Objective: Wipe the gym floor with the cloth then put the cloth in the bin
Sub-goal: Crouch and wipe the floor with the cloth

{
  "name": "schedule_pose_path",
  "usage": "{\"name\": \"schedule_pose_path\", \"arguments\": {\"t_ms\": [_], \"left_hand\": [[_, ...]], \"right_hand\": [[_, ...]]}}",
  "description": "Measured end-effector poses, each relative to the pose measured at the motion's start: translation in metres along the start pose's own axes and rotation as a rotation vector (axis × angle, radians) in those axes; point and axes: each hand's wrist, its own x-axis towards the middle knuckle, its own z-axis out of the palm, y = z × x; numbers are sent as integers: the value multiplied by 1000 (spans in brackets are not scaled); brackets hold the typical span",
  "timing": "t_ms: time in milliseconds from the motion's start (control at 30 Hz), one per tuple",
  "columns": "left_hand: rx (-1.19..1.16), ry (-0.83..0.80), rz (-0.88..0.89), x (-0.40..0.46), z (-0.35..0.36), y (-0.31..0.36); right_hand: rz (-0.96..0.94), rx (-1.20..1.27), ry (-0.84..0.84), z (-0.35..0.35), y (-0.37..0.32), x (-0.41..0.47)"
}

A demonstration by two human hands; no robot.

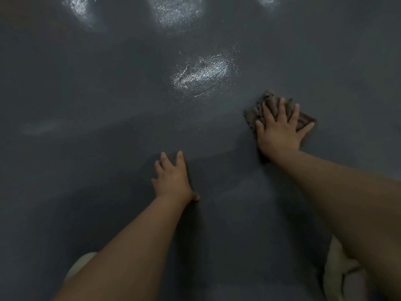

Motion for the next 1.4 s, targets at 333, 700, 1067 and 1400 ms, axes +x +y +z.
{"name": "schedule_pose_path", "arguments": {"t_ms": [333, 700, 1067, 1400], "left_hand": [[-48, 46, 5, 4, 5, -5], [-78, 52, 5, 2, 6, -3], [29, 69, 112, 2, 3, -28], [-11, 151, 30, 41, -51, -34]], "right_hand": [[-938, -281, -41, 42, -29, -57], [-212, -57, -9, 7, -83, 39], [-982, -345, -57, 36, -63, -25], [-235, -70, -13, -10, -80, 82]]}}
